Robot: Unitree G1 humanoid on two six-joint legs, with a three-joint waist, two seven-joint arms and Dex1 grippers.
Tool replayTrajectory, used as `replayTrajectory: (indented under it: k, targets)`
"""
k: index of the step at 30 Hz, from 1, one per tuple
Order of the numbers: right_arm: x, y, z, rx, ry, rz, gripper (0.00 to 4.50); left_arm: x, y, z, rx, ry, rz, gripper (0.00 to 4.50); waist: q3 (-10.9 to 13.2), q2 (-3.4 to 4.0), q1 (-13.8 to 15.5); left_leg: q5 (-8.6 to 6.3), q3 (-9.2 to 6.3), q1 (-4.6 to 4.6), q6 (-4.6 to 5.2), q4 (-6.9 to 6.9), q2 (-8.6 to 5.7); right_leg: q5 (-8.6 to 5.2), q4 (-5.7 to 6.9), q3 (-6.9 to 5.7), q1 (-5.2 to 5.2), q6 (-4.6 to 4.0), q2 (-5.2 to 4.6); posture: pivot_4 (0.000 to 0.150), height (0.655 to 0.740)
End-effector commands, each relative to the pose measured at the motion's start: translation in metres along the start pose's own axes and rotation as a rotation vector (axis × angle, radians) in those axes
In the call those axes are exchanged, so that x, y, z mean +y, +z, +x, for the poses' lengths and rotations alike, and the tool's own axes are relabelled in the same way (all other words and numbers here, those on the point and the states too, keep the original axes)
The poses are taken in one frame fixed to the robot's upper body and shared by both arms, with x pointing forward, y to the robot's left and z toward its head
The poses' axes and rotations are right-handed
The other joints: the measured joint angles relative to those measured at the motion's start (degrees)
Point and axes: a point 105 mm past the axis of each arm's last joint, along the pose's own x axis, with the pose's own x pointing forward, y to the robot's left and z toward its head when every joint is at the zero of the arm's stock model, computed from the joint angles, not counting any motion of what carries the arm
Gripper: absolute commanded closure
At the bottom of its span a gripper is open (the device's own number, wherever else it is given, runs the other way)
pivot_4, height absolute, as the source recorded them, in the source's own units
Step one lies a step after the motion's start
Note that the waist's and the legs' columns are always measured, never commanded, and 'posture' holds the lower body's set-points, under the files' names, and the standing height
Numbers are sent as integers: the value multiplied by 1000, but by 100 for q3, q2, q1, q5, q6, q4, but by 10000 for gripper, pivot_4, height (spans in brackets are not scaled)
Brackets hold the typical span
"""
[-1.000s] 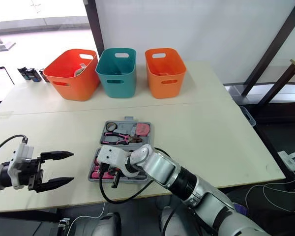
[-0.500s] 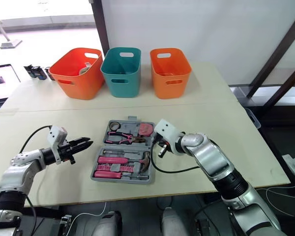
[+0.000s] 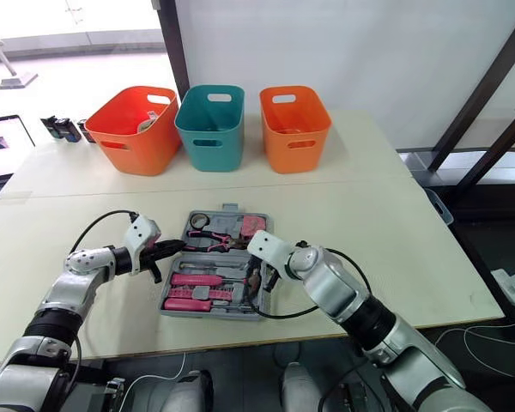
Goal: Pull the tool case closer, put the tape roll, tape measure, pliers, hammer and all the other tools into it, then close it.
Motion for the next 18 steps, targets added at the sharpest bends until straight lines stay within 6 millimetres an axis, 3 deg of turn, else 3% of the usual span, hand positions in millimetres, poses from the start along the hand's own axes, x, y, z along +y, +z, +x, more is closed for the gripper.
replayTrajectory:
  k: [1, 8, 12, 18]
  targets:
    - [12, 28, 4, -75, 45, -67, 45000, -18, -17, -1, 62, -26, -65, 44387, 0, 0, -13, 0, -1, 3, 0, 0, 0, 0, 2, 0, 1, 0, 1, 1500, 7400]
    - [5, 23, 7, -54, 23, -82, 45000, 9, 10, -26, -58, 112, -213, 44387, 0, -1, -50, 0, -6, 10, 0, -7, 3, 0, 5, 0, 2, 1, 8, 1500, 7400]
    - [-3, 18, 6, -41, 5, -84, 45000, 22, 15, -43, -63, 128, -238, 44387, 2, -5, -69, 0, -10, 8, 0, -6, 3, 1, 6, 0, 1, -1, 9, 1500, 7400]
    - [-4, 16, 6, -34, -5, -83, 45000, 17, 11, -38, -22, 93, -220, 44387, 2, -5, -33, 0, -9, 6, 0, -5, 2, 0, 5, 0, 1, -2, 7, 1500, 7400]
